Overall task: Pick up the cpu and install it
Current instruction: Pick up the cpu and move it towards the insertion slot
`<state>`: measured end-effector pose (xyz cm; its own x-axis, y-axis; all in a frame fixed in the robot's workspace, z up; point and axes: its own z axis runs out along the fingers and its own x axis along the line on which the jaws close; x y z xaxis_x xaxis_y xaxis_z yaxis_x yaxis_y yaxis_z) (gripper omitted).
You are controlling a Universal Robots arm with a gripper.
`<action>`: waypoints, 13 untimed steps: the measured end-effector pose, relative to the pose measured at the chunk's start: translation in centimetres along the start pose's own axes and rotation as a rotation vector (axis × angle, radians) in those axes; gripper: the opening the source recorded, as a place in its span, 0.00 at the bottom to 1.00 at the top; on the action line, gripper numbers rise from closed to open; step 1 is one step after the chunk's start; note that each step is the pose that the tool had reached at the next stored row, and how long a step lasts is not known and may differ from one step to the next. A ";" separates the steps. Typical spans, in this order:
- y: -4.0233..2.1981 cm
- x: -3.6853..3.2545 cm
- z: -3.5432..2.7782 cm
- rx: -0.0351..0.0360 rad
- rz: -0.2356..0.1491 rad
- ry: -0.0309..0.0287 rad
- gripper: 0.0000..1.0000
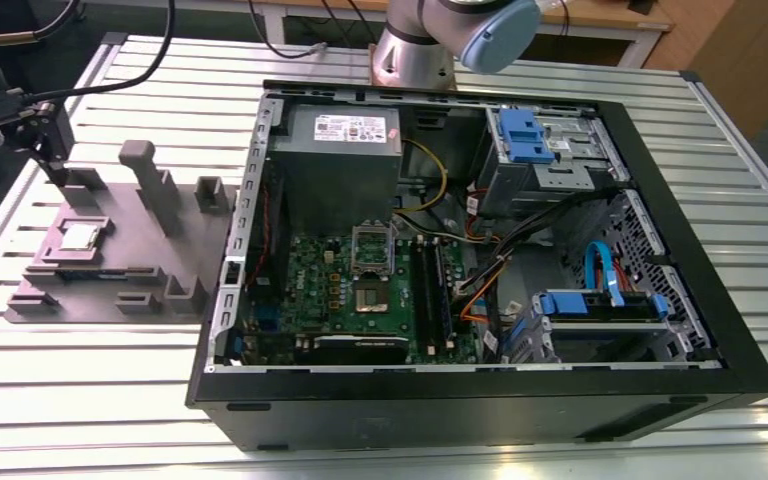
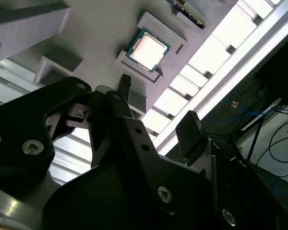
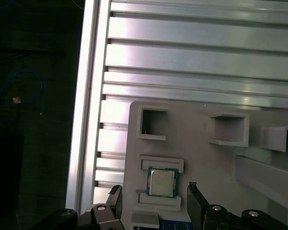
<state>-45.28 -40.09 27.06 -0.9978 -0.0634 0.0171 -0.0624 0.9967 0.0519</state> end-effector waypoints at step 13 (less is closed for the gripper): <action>-0.41 -0.31 1.00 0.0003 -0.001 0.0002 0.65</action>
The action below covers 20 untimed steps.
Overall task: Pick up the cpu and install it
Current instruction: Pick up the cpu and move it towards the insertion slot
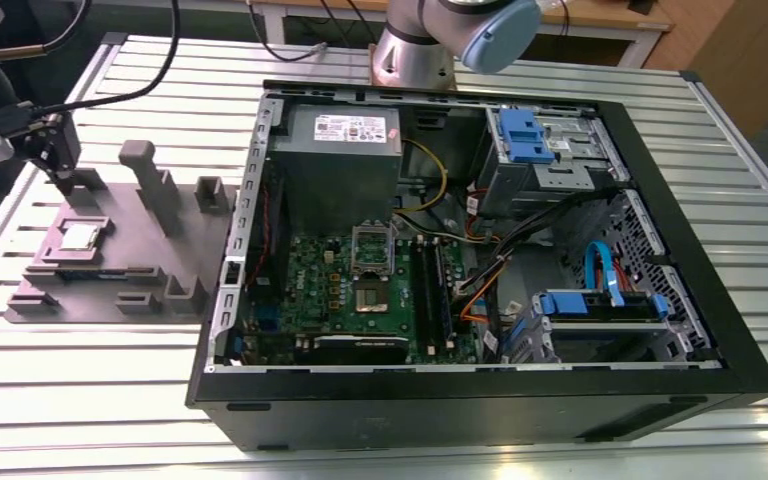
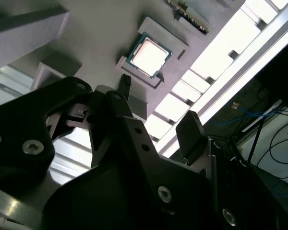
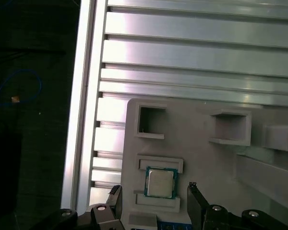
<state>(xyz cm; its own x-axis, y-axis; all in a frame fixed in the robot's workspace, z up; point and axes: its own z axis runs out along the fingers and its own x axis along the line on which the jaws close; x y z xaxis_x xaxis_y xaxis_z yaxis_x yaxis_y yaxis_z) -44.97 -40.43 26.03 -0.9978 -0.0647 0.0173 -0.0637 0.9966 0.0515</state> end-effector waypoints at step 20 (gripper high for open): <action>-0.49 -0.52 1.87 0.0000 0.000 -0.0001 0.65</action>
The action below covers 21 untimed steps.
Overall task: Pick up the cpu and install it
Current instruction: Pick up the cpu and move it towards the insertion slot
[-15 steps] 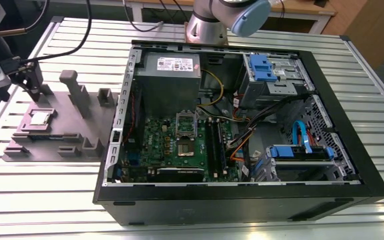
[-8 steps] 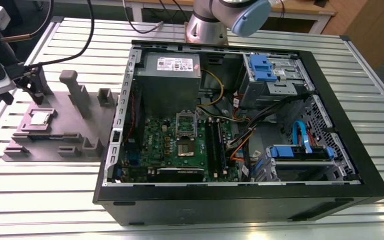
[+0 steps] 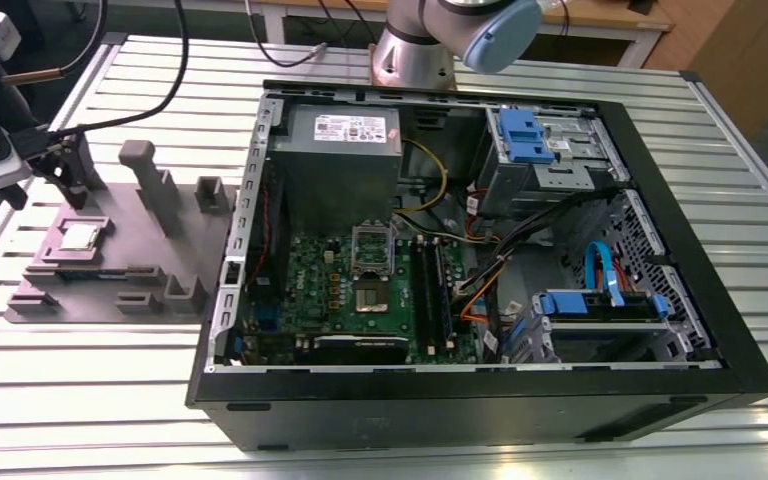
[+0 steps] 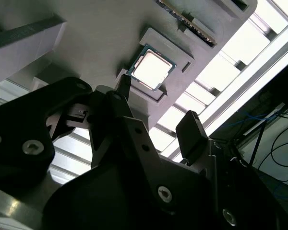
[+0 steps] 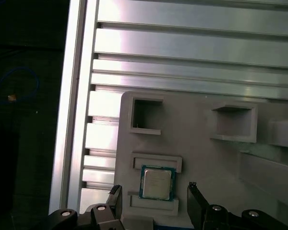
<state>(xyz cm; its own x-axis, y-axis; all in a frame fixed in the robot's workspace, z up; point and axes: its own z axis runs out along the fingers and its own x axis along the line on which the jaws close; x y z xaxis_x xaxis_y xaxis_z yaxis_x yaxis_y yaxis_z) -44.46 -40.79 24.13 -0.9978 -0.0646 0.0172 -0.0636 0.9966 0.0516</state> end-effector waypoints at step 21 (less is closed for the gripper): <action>-0.51 -0.31 2.73 0.0001 -0.008 0.0004 0.65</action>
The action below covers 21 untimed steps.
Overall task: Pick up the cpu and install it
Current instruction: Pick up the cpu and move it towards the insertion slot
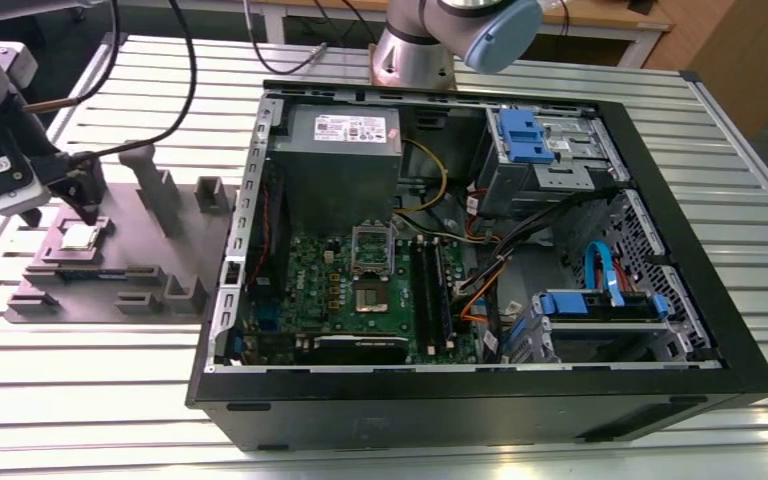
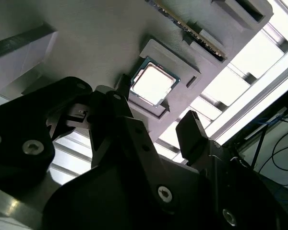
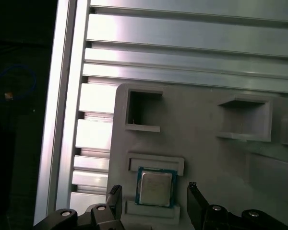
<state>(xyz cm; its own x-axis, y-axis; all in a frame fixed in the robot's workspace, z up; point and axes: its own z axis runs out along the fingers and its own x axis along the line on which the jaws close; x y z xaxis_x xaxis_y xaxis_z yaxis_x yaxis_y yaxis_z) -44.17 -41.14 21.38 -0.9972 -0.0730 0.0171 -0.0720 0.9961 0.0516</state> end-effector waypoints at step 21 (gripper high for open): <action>-0.16 -0.04 2.48 -0.0011 -0.029 0.0014 0.65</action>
<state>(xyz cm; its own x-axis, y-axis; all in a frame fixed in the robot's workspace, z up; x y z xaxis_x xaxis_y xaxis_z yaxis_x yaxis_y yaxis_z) -44.17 -41.17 18.89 -0.9947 -0.1019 0.0170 -0.1008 0.9935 0.0532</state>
